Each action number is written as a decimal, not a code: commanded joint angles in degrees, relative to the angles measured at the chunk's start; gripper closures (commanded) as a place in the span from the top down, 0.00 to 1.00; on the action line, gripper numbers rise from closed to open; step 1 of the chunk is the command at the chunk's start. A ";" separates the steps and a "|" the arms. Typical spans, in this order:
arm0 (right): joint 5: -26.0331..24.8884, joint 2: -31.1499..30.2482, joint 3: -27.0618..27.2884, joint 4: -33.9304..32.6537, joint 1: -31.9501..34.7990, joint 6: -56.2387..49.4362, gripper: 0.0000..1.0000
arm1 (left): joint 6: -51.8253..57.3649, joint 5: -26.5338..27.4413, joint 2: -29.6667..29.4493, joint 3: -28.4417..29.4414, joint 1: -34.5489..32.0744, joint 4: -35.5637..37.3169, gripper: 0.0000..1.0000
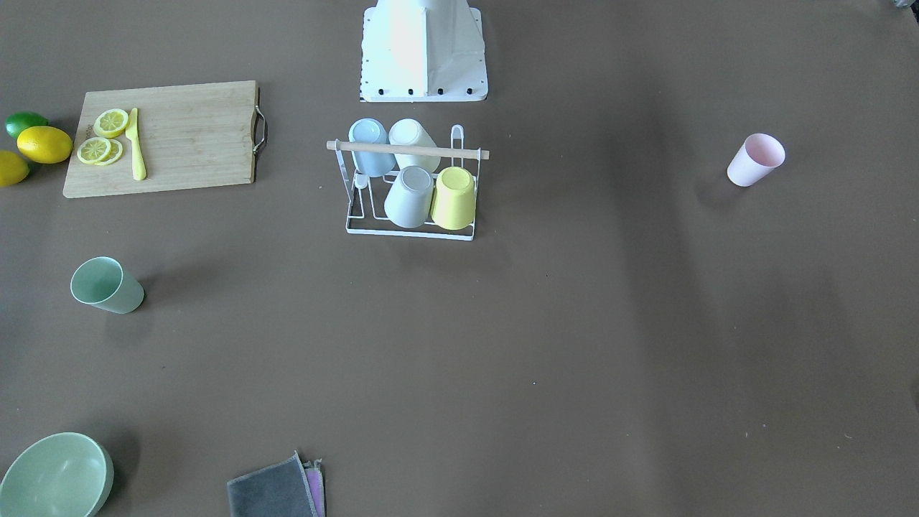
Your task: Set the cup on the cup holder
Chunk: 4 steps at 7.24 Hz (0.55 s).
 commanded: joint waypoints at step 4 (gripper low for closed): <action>0.00 0.00 -0.50 0.00 0.00 -0.06 1.00 | 0.35 1.12 -0.97 0.38 6.47 0.08 0.99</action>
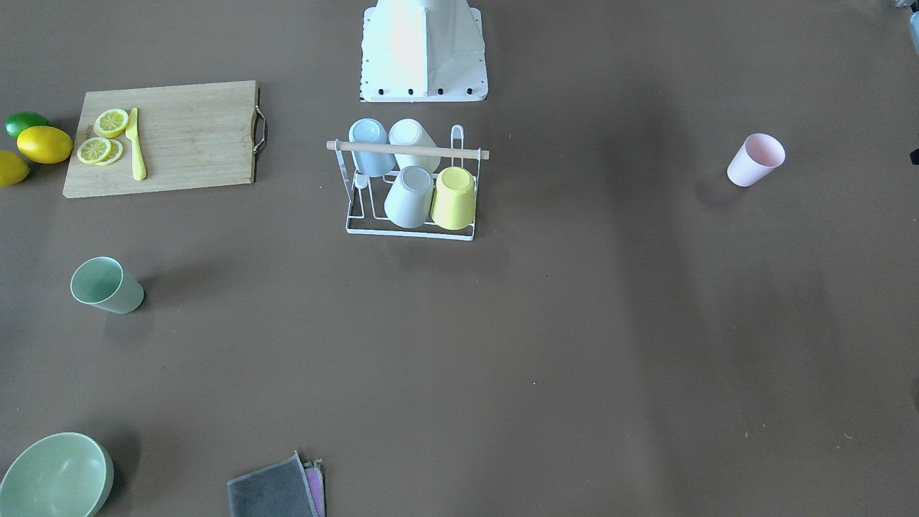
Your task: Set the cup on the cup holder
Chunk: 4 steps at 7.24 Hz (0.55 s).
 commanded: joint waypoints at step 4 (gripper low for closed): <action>0.00 0.00 -0.34 0.00 0.00 0.00 1.00 | 1.63 4.73 0.28 -1.31 6.48 -0.02 0.99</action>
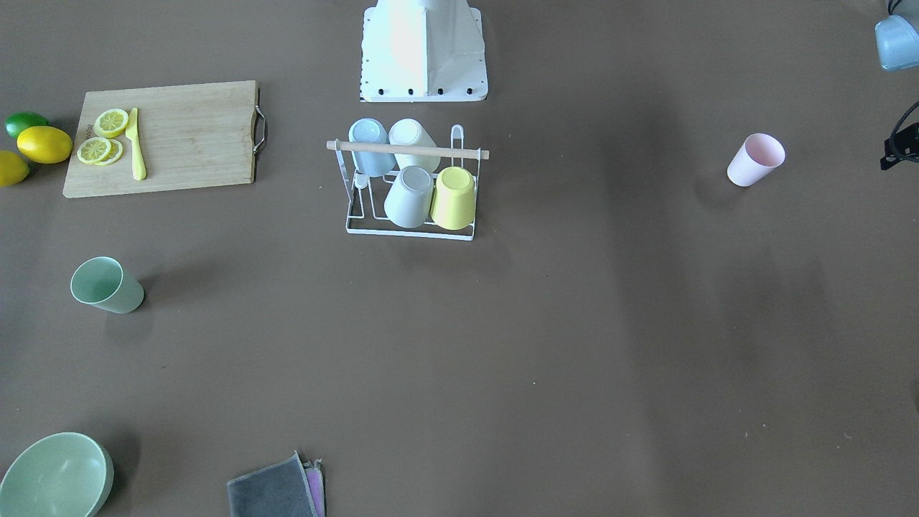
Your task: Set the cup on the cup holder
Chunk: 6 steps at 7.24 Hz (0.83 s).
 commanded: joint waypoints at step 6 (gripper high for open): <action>0.00 0.00 -0.01 0.00 0.00 0.00 1.00 | 7.70 6.83 -3.59 -5.05 5.84 0.23 0.99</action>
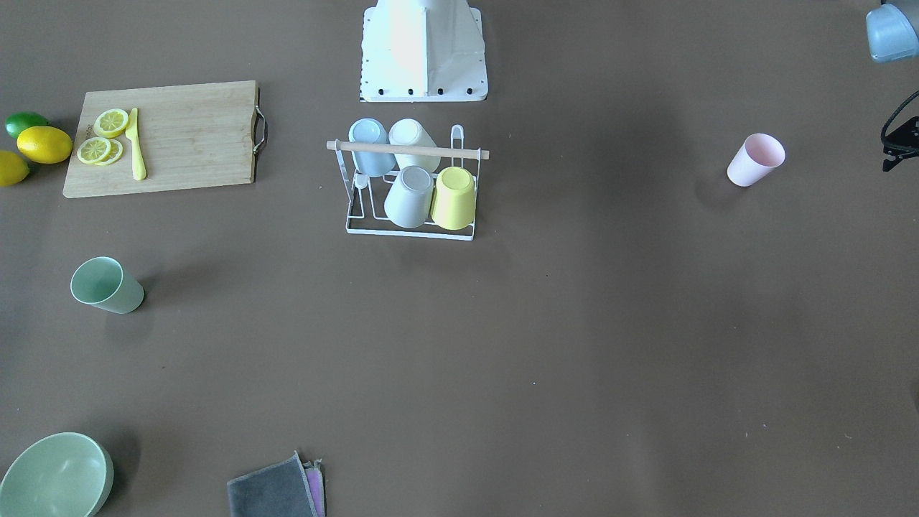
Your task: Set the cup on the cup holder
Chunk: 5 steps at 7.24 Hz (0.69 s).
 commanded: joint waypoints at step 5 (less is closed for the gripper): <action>0.35 0.09 0.44 0.00 0.00 0.09 1.00 | 4.45 14.88 -10.72 -3.78 19.07 19.70 0.99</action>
